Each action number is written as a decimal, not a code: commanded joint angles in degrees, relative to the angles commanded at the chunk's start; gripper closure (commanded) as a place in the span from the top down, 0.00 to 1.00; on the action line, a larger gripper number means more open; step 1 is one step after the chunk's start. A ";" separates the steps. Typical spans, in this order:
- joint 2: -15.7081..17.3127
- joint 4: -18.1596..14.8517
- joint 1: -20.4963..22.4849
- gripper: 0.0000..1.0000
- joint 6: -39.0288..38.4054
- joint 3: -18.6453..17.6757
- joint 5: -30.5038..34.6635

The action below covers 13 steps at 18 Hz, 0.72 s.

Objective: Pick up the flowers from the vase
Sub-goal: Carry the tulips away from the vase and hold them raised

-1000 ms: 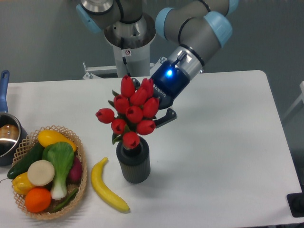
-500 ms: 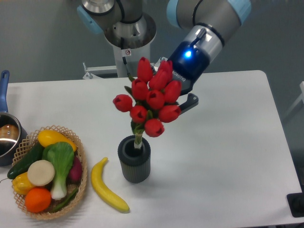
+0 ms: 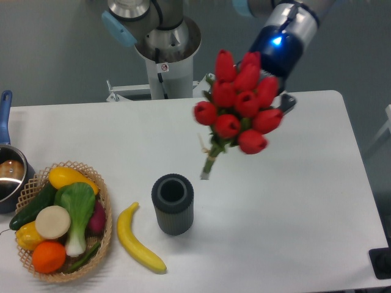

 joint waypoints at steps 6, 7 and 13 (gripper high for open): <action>-2.64 -0.26 3.96 0.45 7.37 -0.08 4.30; -2.82 -0.26 4.14 0.45 8.08 -0.43 4.83; -3.17 -0.18 3.97 0.45 8.08 -1.84 5.28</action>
